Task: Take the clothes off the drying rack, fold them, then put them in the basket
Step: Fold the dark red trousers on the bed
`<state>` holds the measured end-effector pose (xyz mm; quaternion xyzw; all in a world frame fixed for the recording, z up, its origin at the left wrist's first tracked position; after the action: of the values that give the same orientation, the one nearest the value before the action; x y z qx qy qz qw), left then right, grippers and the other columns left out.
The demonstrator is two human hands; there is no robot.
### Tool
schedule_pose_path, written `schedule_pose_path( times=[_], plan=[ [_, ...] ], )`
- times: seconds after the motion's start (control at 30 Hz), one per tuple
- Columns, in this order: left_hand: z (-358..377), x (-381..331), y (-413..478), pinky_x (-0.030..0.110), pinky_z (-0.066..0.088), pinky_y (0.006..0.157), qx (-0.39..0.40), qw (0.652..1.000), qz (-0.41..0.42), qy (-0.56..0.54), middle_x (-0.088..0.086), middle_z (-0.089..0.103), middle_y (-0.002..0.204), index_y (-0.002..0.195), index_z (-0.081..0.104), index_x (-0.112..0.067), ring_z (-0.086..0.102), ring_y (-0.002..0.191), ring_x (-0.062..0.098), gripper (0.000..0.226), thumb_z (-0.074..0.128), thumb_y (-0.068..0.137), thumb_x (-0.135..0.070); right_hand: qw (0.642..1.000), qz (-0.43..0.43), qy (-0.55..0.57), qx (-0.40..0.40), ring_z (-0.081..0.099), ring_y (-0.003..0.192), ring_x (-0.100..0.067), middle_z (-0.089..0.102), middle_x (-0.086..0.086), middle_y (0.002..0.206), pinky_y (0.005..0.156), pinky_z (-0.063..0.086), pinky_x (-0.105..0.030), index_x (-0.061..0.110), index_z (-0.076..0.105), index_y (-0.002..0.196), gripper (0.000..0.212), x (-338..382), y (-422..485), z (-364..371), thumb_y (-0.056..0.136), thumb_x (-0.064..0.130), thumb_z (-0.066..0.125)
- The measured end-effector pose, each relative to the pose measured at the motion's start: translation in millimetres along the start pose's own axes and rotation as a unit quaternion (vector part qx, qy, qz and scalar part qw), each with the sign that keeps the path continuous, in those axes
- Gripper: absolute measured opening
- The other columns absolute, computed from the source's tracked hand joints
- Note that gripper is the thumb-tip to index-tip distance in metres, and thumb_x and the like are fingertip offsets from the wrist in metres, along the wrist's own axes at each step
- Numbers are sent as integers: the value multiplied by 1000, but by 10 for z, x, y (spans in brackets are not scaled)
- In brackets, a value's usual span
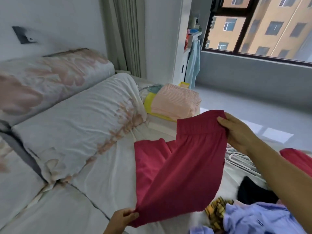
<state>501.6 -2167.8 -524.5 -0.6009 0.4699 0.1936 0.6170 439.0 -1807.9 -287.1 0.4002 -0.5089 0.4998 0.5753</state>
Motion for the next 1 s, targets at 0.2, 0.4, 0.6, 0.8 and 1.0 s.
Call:
schedule_pose_path(
  times=[0.2, 0.4, 0.6, 0.8, 1.0],
  plan=[
    [-130, 442, 694, 11, 41, 52, -42, 997, -63, -9, -6, 57, 48, 55, 65, -16, 54, 53, 5, 25, 73, 79, -16, 997, 56, -28, -48, 64, 90, -8, 71, 4, 96, 72, 54, -18, 14, 60, 116, 24, -860, 1023, 172, 95, 10, 49],
    [-159, 710, 1556, 22, 43, 89, -62, 993, -100, -32, 6, 64, 107, 116, 62, -6, 58, 99, 16, 32, 66, 85, -10, 900, 136, -395, -126, 41, 129, -34, 48, -14, 127, 92, 34, -33, -1, 38, 137, 61, -2119, 1966, -7, 90, 36, 49],
    [-160, 836, 2240, 14, 45, 77, -86, 986, -140, -33, 12, 61, 104, 113, 58, -5, 61, 103, 23, 34, 69, 81, -3, 803, 308, -508, -41, 54, 110, -39, 58, -27, 116, 89, 41, -38, -6, 55, 116, 33, -3976, 1288, -278, 92, 16, 57],
    [-66, 634, 2846, 25, 43, 91, -96, 986, -126, -57, 6, 62, 108, 113, 58, -8, 58, 102, 20, 37, 72, 81, -20, 786, 346, -484, -169, 46, 116, -43, 51, -29, 119, 97, 36, -47, -3, 55, 118, 44, -4418, 1089, -454, 84, 21, 67],
    [92, 548, 3320, 36, 51, 90, -43, 973, -184, -132, 10, 70, 103, 110, 62, -7, 66, 94, 24, 38, 75, 78, -23, 852, 371, -297, -220, 56, 108, -32, 57, -19, 119, 93, 44, -39, -3, 47, 129, 57, -4457, 1362, -610, 85, 26, 68]
  ],
)
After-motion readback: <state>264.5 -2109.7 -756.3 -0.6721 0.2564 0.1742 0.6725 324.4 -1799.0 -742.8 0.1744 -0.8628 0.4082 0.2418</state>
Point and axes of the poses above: each hand's wrist, its own y-axis towards the middle knuckle, its own z-axis out of the palm, x = y × z, the point moved 3 cm from there along y, towards the middle knuckle
